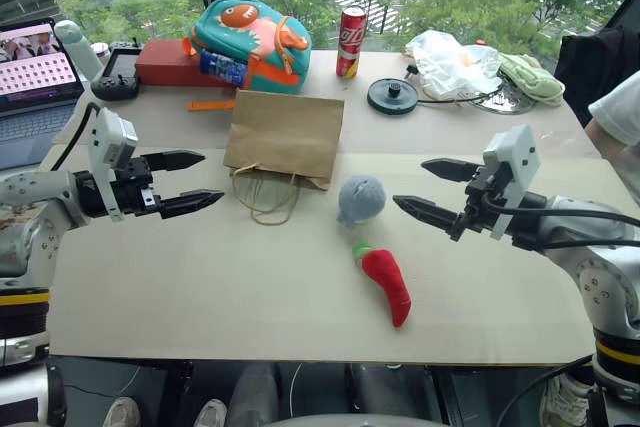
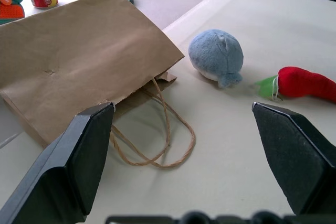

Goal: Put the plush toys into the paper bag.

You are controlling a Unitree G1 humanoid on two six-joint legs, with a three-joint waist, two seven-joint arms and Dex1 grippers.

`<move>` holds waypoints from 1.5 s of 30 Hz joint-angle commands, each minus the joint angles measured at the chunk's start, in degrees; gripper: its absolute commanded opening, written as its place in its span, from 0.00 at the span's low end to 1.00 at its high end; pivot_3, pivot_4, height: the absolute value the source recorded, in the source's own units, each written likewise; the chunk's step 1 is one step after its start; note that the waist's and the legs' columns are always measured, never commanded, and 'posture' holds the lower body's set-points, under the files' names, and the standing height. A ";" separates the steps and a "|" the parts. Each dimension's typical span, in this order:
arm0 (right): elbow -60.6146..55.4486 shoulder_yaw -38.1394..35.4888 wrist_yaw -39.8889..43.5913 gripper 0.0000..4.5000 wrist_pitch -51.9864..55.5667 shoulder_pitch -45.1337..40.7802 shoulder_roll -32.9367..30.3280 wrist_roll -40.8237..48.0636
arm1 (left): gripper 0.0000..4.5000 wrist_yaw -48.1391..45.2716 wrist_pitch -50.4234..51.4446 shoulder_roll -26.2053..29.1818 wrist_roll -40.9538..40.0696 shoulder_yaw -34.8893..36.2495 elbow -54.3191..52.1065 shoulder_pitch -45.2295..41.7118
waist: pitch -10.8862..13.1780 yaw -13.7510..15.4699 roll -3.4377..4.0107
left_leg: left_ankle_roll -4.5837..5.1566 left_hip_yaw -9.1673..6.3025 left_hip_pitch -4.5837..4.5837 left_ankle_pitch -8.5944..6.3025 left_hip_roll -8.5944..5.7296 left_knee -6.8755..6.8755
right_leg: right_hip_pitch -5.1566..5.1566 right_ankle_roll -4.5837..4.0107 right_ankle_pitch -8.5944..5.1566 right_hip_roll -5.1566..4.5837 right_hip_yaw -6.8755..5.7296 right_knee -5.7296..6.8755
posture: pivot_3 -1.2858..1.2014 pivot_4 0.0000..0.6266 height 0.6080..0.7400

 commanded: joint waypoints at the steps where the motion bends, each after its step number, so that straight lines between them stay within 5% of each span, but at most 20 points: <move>1: -2.14 -1.61 -0.23 0.98 0.12 -0.18 -0.34 1.61 | 1.00 -0.79 -1.26 0.44 -0.21 1.18 0.58 -1.32 | 0.00 -0.02 0.00 | 0.00 0.00 0.00 0.00 0.00 0.00 | 0.00 0.00 0.00 0.00 0.00 0.00 | 0.52 0.24 0.91; 6: -4.72 -1.52 -1.35 0.98 1.07 1.36 -0.10 2.46 | 1.00 0.10 -19.48 -0.39 14.39 -6.07 12.83 -4.58 | 0.00 0.24 0.00 | 0.00 0.01 0.03 0.00 0.00 -0.01 | 0.01 -0.01 0.00 0.00 0.00 0.00 | 0.52 0.24 0.91; 15: -9.45 -1.51 -4.09 0.98 2.94 3.46 0.40 5.59 | 1.00 22.07 -62.32 -6.84 42.21 -18.78 47.64 -23.75 | 0.00 2.07 0.00 | 0.06 0.00 -0.27 -0.03 -0.03 0.11 | -0.07 0.03 0.05 0.00 0.00 -0.13 | 0.52 0.24 0.91; 24: -13.57 -1.09 -8.55 0.98 4.25 4.26 1.11 7.44 | 1.00 44.13 -79.35 -12.05 63.11 -32.23 66.41 -36.46 | -0.01 2.28 -0.01 | 0.30 0.00 -0.36 -0.18 -0.05 0.23 | -0.09 0.05 0.04 0.01 0.00 -0.12 | 0.52 0.24 0.91; 32: -16.06 -2.62 -13.67 0.98 4.79 6.63 1.83 9.15 | 1.00 40.86 -86.79 -17.81 58.70 -31.00 69.96 -38.43 | -0.01 2.49 -0.01 | 0.30 -0.03 -0.38 -0.18 -0.06 0.28 | -0.06 0.08 0.06 0.01 -0.01 -0.10 | 0.52 0.24 0.91; 41: -16.10 -1.93 -16.67 0.98 3.84 7.48 2.56 9.07 | 1.00 34.00 -87.36 -17.78 54.93 -28.83 70.75 -37.77 | -0.01 2.25 0.00 | 0.30 -0.06 -0.35 -0.18 -0.06 0.31 | -0.04 0.08 0.06 0.03 -0.01 -0.05 | 0.52 0.24 0.91; 45: -15.78 -1.53 -17.07 1.00 3.55 7.32 2.71 8.67 | 0.75 31.06 -86.86 -17.63 54.14 -28.37 70.96 -37.19 | -0.01 2.26 0.00 | 0.30 -0.06 -0.35 -0.18 -0.06 0.31 | -0.04 0.08 0.06 0.03 -0.01 -0.05 | 0.52 0.24 0.91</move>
